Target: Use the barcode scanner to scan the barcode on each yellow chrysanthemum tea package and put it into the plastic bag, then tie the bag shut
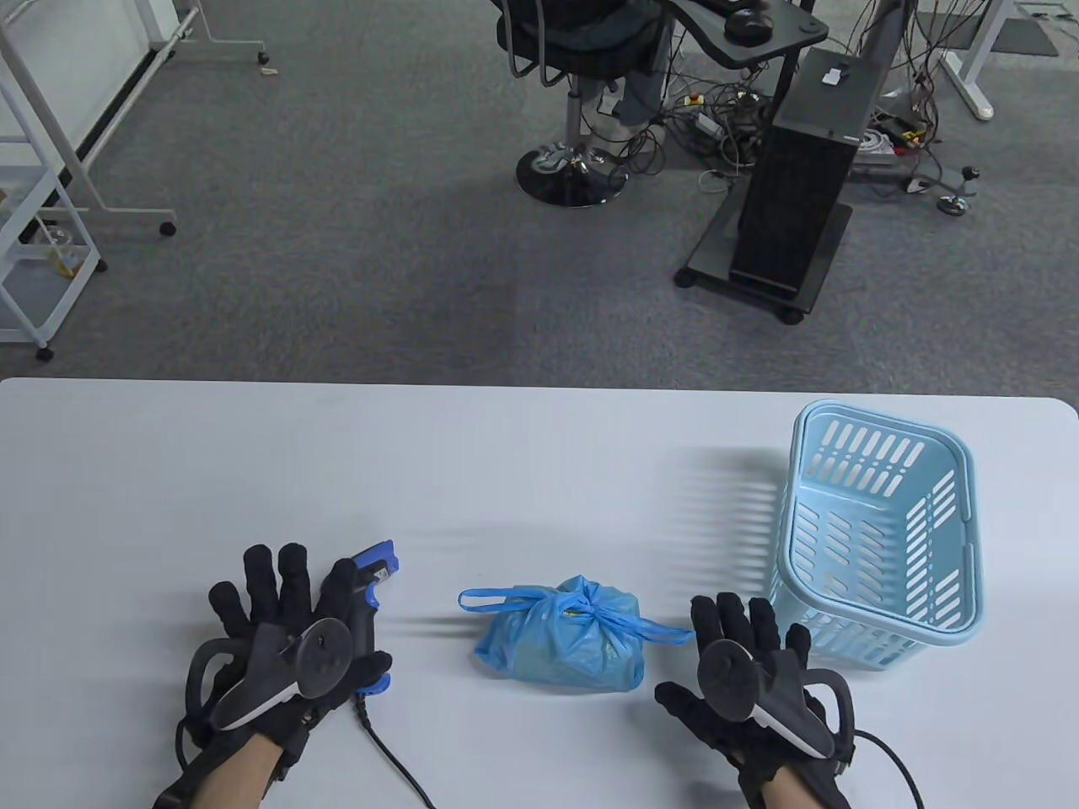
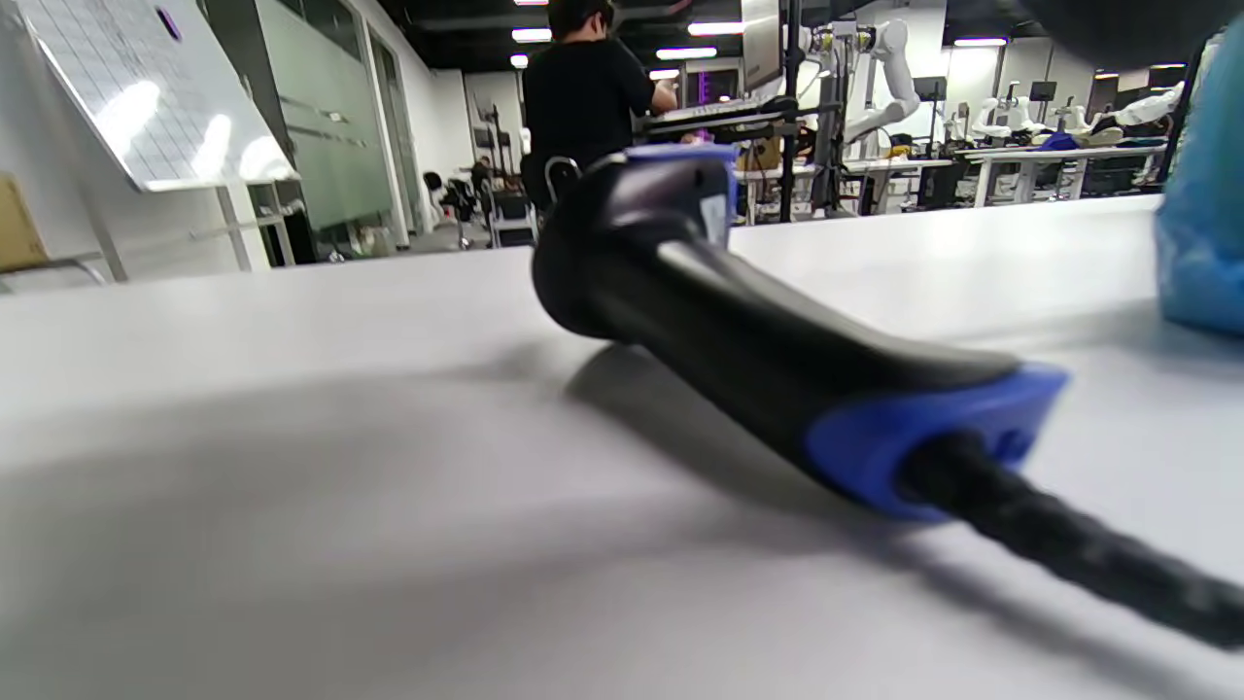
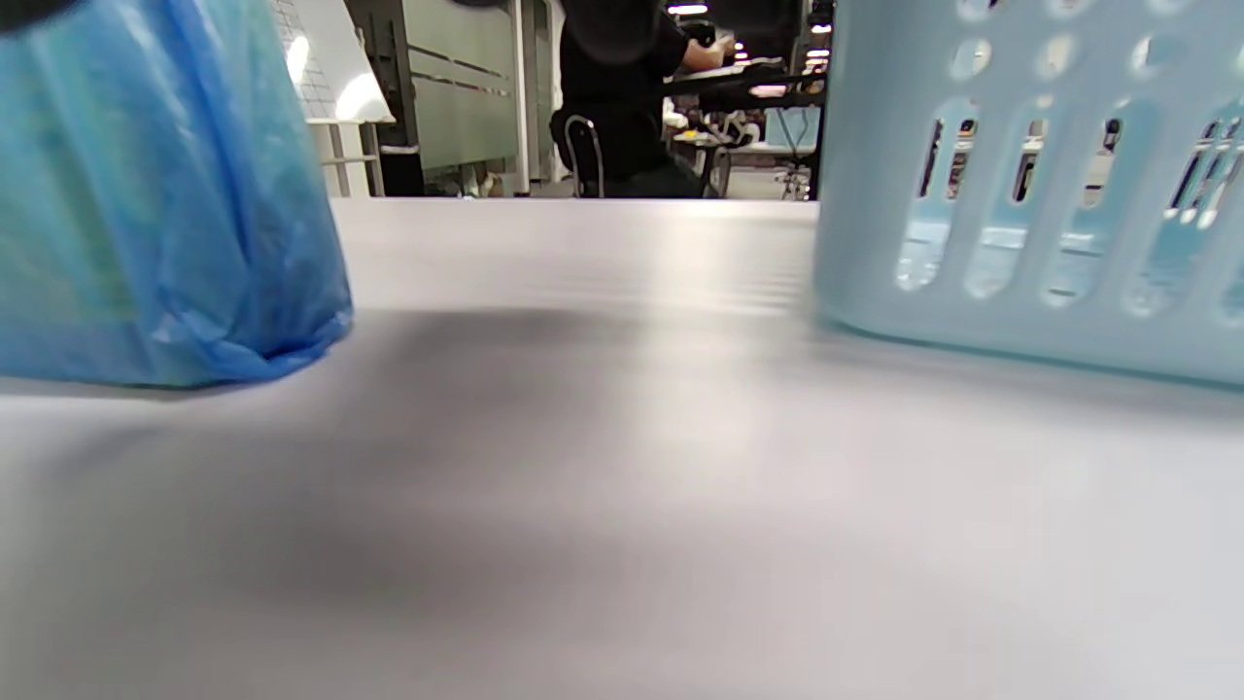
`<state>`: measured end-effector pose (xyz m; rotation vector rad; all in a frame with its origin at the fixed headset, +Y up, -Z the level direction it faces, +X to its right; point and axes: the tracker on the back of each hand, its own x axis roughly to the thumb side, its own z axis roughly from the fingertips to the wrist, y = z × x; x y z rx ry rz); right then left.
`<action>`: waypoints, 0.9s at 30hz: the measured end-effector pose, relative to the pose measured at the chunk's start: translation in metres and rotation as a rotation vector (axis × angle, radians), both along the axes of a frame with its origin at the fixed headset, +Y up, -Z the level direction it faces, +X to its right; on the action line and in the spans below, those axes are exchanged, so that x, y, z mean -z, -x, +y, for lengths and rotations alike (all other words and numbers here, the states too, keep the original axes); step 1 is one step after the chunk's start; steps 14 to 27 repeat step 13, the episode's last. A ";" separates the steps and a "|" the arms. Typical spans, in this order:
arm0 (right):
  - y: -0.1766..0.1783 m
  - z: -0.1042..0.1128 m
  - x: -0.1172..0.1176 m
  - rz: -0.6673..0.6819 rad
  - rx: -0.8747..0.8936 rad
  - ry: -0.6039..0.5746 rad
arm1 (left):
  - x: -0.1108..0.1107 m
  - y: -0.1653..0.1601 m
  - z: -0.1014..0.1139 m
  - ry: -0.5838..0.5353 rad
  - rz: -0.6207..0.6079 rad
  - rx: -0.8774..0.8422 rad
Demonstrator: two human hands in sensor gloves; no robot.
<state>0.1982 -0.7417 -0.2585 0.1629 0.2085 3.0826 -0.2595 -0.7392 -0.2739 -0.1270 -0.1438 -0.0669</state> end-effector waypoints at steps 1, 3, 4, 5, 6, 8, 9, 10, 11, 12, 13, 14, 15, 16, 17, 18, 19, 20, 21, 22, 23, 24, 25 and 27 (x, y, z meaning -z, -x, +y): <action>0.001 0.000 0.000 0.001 0.004 0.002 | 0.000 0.000 0.000 -0.003 -0.002 0.001; 0.002 0.000 0.000 0.003 0.006 0.005 | -0.001 -0.002 0.000 -0.013 -0.010 0.011; 0.002 0.000 0.000 0.003 0.005 0.007 | -0.001 -0.002 0.000 -0.022 -0.014 0.013; 0.002 0.000 0.000 0.003 0.003 0.011 | -0.002 -0.004 0.002 -0.033 -0.022 0.013; 0.002 0.000 0.000 0.003 0.001 0.013 | -0.002 -0.005 0.002 -0.039 -0.028 0.013; 0.001 0.001 0.000 0.002 0.003 0.010 | -0.005 -0.008 0.005 -0.067 -0.038 0.010; 0.001 0.001 0.000 0.002 0.007 0.010 | -0.005 -0.009 0.006 -0.077 -0.042 0.008; 0.001 0.001 0.000 0.001 0.010 0.009 | -0.006 -0.010 0.007 -0.085 -0.047 0.010; 0.000 0.001 0.000 0.000 0.011 0.008 | -0.007 -0.010 0.008 -0.086 -0.048 0.013; 0.000 0.001 0.000 0.000 0.012 0.008 | -0.007 -0.011 0.008 -0.088 -0.050 0.016; 0.000 0.001 0.000 0.000 0.011 0.008 | -0.007 -0.011 0.008 -0.087 -0.051 0.015; 0.000 0.001 0.000 0.000 0.011 0.008 | -0.007 -0.011 0.008 -0.087 -0.051 0.015; 0.000 0.001 0.000 0.000 0.011 0.008 | -0.007 -0.011 0.008 -0.087 -0.051 0.015; 0.000 0.001 0.000 0.000 0.011 0.008 | -0.007 -0.011 0.008 -0.087 -0.051 0.015; 0.000 0.001 0.000 0.000 0.011 0.008 | -0.007 -0.011 0.008 -0.087 -0.051 0.015; 0.000 0.001 0.000 0.000 0.011 0.008 | -0.007 -0.011 0.008 -0.087 -0.051 0.015; 0.000 0.001 0.000 0.000 0.011 0.008 | -0.007 -0.011 0.008 -0.087 -0.051 0.015; 0.000 0.001 0.000 0.000 0.011 0.008 | -0.007 -0.011 0.008 -0.087 -0.051 0.015; 0.000 0.001 0.000 0.000 0.011 0.008 | -0.007 -0.011 0.008 -0.087 -0.051 0.015; 0.000 0.001 0.000 0.000 0.011 0.008 | -0.007 -0.011 0.008 -0.087 -0.051 0.015; 0.000 0.001 0.000 0.000 0.011 0.008 | -0.007 -0.011 0.008 -0.087 -0.051 0.015; 0.000 0.001 0.000 0.000 0.011 0.008 | -0.007 -0.011 0.008 -0.087 -0.051 0.015; 0.000 0.001 0.000 0.000 0.011 0.008 | -0.007 -0.011 0.008 -0.087 -0.051 0.015; 0.000 0.001 0.000 0.000 0.011 0.008 | -0.007 -0.011 0.008 -0.087 -0.051 0.015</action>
